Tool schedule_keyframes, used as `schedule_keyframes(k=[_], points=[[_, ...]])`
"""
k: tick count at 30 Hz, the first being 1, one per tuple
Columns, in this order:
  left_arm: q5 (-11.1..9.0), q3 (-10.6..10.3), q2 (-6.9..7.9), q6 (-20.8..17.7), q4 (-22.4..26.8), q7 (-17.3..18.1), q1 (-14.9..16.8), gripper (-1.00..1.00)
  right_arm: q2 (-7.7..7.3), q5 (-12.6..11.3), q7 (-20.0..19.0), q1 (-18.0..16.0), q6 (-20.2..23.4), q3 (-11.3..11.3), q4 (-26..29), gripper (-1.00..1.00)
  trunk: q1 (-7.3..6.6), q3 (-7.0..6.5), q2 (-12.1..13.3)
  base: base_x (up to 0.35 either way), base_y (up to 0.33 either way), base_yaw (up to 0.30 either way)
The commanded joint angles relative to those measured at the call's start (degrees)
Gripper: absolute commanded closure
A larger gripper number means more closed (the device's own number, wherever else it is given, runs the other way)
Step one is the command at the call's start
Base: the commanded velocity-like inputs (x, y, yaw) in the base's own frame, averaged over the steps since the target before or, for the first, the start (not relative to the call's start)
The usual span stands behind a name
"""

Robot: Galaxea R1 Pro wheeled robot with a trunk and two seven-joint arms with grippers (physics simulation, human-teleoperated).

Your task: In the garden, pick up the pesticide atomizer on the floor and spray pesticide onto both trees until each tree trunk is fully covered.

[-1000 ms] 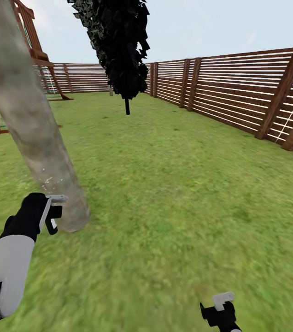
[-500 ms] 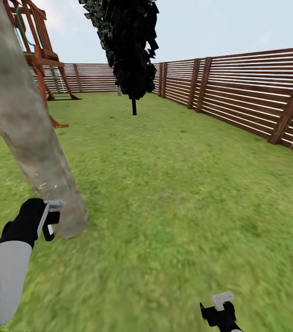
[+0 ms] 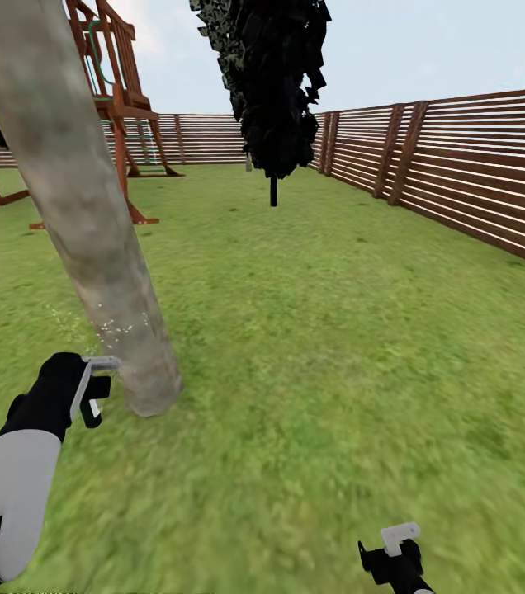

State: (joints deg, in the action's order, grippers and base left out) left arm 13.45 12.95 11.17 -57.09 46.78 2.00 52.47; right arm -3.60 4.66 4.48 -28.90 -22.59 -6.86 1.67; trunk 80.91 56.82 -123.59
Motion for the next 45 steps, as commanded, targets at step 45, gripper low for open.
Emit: schedule_keyframes(k=[45], points=[[-2.5,6.0,0.58,13.9,-0.9,0.2,-12.7,1.0,0.35,0.3,0.1,0.0,0.0,-0.1,0.0,-1.0,0.0,0.0,0.0,0.144,-0.135,0.105]])
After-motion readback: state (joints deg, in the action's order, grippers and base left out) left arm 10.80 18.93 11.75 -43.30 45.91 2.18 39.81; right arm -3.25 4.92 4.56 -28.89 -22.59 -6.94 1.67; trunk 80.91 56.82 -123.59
